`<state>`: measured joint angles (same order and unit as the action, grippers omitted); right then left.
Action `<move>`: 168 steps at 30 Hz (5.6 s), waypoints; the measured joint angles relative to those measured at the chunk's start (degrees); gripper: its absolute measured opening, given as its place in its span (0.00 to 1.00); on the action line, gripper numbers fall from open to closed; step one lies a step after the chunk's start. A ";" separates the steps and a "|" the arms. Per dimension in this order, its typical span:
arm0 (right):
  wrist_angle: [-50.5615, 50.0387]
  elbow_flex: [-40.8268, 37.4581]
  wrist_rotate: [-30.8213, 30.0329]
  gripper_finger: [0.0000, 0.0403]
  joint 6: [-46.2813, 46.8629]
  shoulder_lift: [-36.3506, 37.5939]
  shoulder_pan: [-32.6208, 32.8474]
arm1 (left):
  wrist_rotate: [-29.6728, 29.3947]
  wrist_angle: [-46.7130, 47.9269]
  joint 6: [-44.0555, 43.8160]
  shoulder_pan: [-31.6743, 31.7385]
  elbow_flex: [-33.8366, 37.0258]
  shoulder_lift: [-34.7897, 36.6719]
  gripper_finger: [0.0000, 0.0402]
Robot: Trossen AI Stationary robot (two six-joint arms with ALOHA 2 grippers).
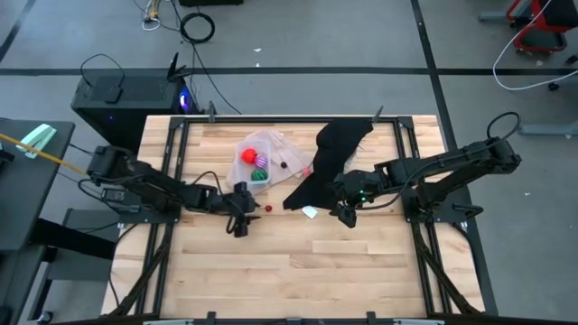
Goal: Pick and placing Produce into tupperware
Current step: Put the red cherry into the transparent bin
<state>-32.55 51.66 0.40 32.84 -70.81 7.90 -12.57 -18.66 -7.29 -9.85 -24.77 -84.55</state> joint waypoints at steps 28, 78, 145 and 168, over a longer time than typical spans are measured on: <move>0.01 0.00 0.02 0.64 -1.70 0.00 0.17 | -32.15 27.45 -39.96 -22.98 -14.95 -0.18 0.33; 1.06 0.04 -0.44 0.64 -4.39 0.02 0.17 | -35.03 39.59 -34.02 -13.46 -26.17 -21.21 0.43; 2.98 0.00 -2.78 0.64 -4.96 0.00 0.17 | -31.46 44.76 -12.22 -10.37 -42.63 -17.91 0.01; 3.94 -1.55 -3.02 0.64 -5.53 0.02 0.17 | -31.19 62.09 -0.45 13.21 -47.95 7.10 0.01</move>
<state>-28.60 50.11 -2.61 27.31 -70.78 8.08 -43.76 43.42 -7.74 3.36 -72.73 -77.45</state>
